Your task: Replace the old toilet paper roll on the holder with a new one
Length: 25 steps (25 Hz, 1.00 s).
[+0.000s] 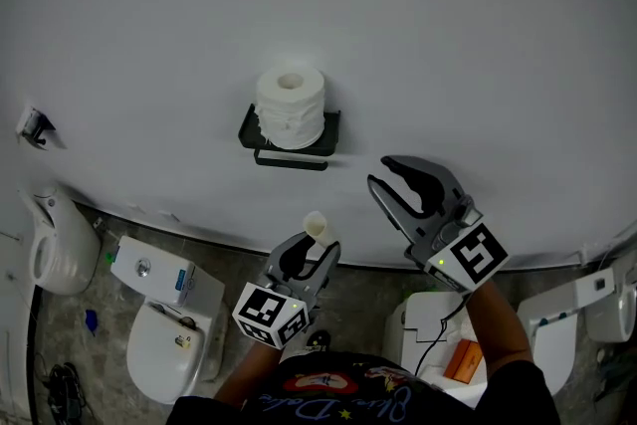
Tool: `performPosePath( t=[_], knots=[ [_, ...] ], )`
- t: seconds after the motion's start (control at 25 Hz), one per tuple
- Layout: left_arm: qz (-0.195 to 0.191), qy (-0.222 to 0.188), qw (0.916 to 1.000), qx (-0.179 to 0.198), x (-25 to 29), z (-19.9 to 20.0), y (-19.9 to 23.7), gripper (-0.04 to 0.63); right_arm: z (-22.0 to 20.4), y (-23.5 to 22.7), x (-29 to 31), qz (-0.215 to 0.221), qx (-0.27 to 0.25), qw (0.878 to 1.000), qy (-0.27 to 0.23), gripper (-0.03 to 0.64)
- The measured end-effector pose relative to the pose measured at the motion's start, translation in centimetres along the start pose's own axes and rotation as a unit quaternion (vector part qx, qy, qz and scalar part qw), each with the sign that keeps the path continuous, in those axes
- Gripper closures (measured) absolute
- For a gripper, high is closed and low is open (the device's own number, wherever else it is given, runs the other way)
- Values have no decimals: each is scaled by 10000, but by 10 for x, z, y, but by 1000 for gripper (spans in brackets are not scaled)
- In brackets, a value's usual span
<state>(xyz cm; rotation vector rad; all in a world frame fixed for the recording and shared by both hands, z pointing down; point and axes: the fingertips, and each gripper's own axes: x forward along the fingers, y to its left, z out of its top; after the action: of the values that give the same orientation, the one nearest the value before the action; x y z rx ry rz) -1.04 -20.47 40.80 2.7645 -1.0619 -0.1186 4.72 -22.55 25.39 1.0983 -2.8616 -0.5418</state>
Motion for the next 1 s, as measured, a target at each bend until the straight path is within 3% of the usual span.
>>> performPosePath(
  t=[0.08,0.24,0.36,0.52,0.76,0.92,1.0],
  knots=[
    [29,-28,9999,-101,-4,0,3,428,20,-3,26,427,-509,9975,222,472],
    [108,-60,9996,-255,-14,-3,8,428,40,4,84,1432,-1308,9780,769,448],
    [184,-111,9993,-304,-22,-2,12,428,40,-3,124,1894,-1754,9597,1115,448],
    [394,-215,9981,-421,-37,0,23,426,25,-12,153,2352,-1521,9421,1845,436],
    [658,-324,9952,-644,-55,-1,39,425,5,-7,170,2840,-1736,9021,2745,419],
    [717,-368,9942,-708,-58,0,42,426,-2,-3,167,2980,-1914,8766,3257,419],
    [731,-368,9942,-697,-59,1,44,425,-4,-1,168,2912,-2025,8737,3330,419]
  ],
)
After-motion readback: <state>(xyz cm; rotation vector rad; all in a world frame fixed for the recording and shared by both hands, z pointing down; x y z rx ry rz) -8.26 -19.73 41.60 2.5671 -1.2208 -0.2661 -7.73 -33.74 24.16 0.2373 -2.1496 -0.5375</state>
